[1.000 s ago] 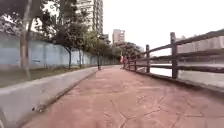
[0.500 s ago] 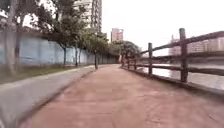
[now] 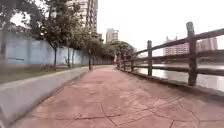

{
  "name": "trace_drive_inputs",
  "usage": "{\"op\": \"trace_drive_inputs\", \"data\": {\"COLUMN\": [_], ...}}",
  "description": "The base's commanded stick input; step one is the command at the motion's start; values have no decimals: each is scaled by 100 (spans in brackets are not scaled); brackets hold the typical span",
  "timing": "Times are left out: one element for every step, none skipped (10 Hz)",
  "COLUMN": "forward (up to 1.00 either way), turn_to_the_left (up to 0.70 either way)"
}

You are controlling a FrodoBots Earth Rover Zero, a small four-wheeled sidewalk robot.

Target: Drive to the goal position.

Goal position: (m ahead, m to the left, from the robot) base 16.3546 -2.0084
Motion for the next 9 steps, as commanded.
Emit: {"op": "trace_drive_inputs", "data": {"forward": [100,100,100,100,100,100,100,100,100], "turn_to_the_left": [0,0,0,0,2,7,33,35,2]}}
